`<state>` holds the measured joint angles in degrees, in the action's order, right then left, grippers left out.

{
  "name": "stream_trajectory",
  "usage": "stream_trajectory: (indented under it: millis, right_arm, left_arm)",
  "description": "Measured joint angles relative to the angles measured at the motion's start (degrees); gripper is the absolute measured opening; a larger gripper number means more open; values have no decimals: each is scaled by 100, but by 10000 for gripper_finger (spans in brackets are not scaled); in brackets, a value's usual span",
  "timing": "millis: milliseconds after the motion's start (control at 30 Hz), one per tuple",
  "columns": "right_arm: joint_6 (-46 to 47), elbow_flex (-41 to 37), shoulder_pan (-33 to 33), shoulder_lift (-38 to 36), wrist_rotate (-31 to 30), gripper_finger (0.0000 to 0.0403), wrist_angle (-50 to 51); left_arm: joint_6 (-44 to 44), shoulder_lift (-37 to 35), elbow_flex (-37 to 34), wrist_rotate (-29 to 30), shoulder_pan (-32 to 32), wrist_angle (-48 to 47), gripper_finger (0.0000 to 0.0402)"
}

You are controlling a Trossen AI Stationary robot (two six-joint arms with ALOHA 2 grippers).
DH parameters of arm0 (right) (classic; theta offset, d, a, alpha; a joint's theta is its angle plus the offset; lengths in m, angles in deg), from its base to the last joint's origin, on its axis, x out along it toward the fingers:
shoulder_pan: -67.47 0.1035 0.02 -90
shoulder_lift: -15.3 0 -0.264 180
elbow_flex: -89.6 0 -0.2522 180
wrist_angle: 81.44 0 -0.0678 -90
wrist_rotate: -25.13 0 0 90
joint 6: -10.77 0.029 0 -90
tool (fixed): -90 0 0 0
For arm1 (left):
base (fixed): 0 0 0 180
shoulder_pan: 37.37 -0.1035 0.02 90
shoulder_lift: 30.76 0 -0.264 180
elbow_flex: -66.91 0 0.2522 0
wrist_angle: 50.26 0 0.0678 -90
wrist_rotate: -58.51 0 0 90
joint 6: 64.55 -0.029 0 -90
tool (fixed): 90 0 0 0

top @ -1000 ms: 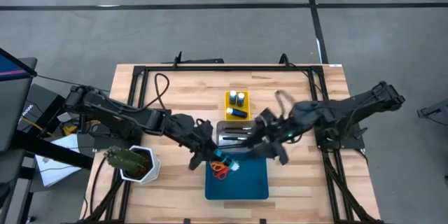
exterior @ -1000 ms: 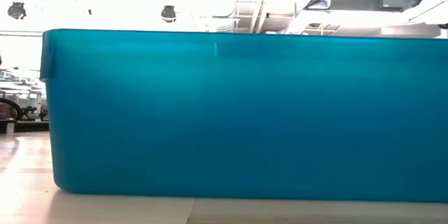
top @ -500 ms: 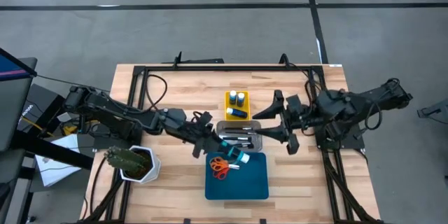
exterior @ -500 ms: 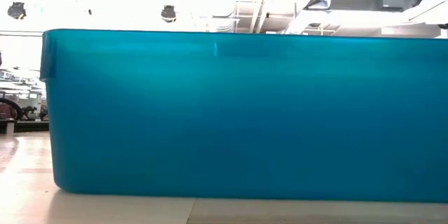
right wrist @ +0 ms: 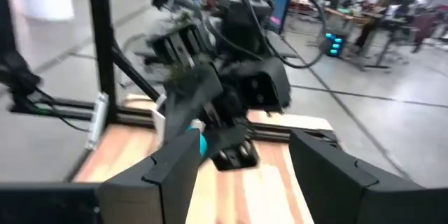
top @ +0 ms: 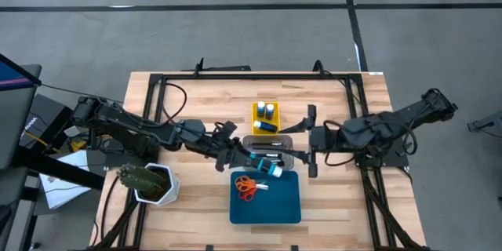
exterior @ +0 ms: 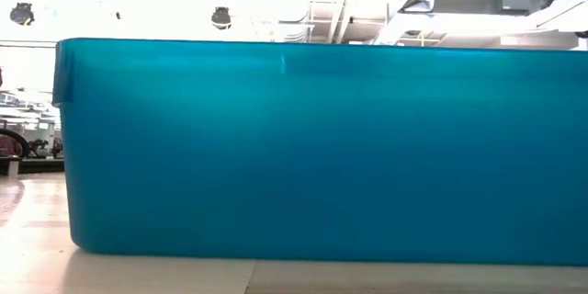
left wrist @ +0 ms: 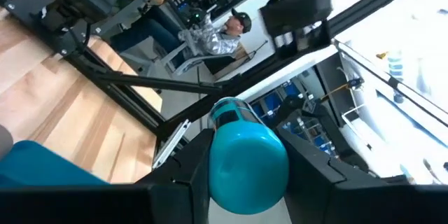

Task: Pick & Place Paint Supplies
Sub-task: Put the blue paint bottle into the yellow bin

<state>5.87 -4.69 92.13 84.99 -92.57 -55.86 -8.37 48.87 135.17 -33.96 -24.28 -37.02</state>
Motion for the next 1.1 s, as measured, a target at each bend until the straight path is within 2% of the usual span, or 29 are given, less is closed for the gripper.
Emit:
stream_trajectory:
  millis: [200, 500, 733, 1100]
  right_arm:
    - [-207, 0, 204, 0, -317, 217, 122]
    - [-549, 0, 463, 0, -940, 217, 101]
    - [-732, 0, 539, 0, -1408, 217, 107]
    - [-761, 0, 478, 0, -1416, 217, 105]
  left_arm:
    - [184, 0, 0, 421, -16, 54, 129]
    - [929, 0, 0, 1260, -253, 306, 128]
    - [1070, 0, 3, 1319, -327, 940, 127]
    - [1063, 0, 4, 1361, -293, 1222, 127]
